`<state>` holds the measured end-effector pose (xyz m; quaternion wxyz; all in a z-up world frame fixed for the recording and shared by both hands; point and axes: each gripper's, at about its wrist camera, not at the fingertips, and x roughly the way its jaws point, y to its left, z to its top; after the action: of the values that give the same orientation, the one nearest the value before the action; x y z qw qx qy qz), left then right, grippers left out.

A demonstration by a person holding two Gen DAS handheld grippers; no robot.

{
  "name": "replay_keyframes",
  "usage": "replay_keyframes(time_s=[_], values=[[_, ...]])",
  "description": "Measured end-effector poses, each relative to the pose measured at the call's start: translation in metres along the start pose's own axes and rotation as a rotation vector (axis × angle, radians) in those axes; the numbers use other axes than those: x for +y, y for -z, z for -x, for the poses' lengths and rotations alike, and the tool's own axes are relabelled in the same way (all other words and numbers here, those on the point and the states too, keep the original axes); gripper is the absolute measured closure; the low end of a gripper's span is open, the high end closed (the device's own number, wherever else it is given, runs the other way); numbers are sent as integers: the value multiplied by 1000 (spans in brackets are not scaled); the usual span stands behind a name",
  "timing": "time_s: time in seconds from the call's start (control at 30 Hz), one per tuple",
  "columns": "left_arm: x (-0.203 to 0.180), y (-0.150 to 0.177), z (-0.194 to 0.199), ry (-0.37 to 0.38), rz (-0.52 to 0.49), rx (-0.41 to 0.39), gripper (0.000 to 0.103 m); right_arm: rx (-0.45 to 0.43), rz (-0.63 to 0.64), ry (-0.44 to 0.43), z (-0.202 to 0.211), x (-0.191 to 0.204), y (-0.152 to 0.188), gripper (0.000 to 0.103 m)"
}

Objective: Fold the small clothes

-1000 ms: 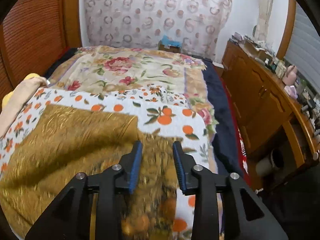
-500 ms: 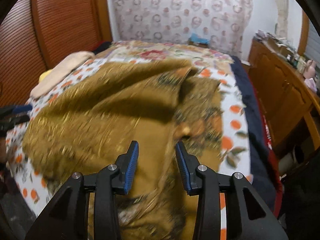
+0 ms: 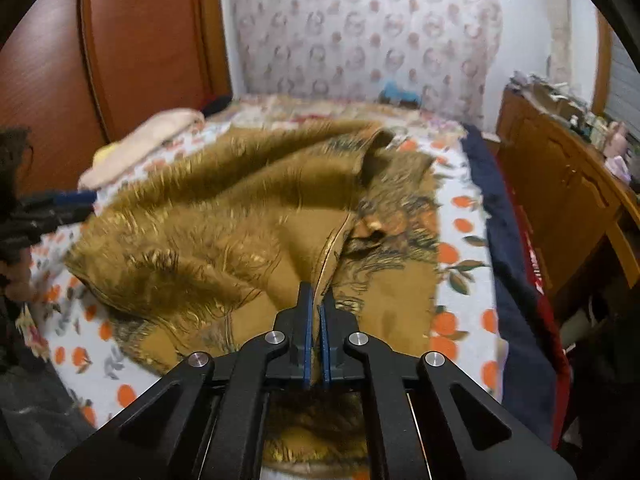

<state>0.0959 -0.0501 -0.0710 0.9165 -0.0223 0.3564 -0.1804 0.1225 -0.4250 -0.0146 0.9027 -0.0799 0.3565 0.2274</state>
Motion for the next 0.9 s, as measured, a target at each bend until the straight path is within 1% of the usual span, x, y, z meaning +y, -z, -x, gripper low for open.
replay_keyframes(time_s=[0.1, 0.13, 0.2, 0.37, 0.4, 0.43, 0.57, 0.6, 0.67, 0.73, 0.8, 0.9], values=[[-3, 0, 1, 7, -7, -3, 54, -31, -21, 28, 23, -10, 3, 103], [-5, 0, 2, 9, -9, -4, 54, -30, -34, 24, 30, -15, 5, 103], [-6, 0, 2, 13, -11, -4, 54, -19, -44, 46, 38, -22, 12, 103], [-9, -1, -2, 11, -18, 1, 54, 64, -45, 75, 23, -26, 31, 102], [-9, -2, -3, 9, -19, 2, 54, 70, -42, 85, 21, -25, 32, 101], [-9, -2, -3, 7, -19, 3, 54, 69, -44, 92, 19, -25, 31, 99], [-10, -13, -11, -3, -33, 6, 54, 35, -44, 118, 20, -29, 15, 80], [-10, -15, -14, -3, -35, 8, 54, 21, -35, 116, 20, -30, 7, 79], [-9, -23, -22, -5, -40, 14, 54, -3, -5, 117, 17, -32, -7, 70], [-8, -30, -30, -12, -43, 19, 54, -18, 20, 120, 8, -36, -23, 63], [-7, -35, -38, -14, -40, 27, 54, -28, 33, 111, -7, -42, -41, 62], [-5, -40, -50, -22, -36, 45, 54, -22, 38, 84, -40, -53, -70, 62]])
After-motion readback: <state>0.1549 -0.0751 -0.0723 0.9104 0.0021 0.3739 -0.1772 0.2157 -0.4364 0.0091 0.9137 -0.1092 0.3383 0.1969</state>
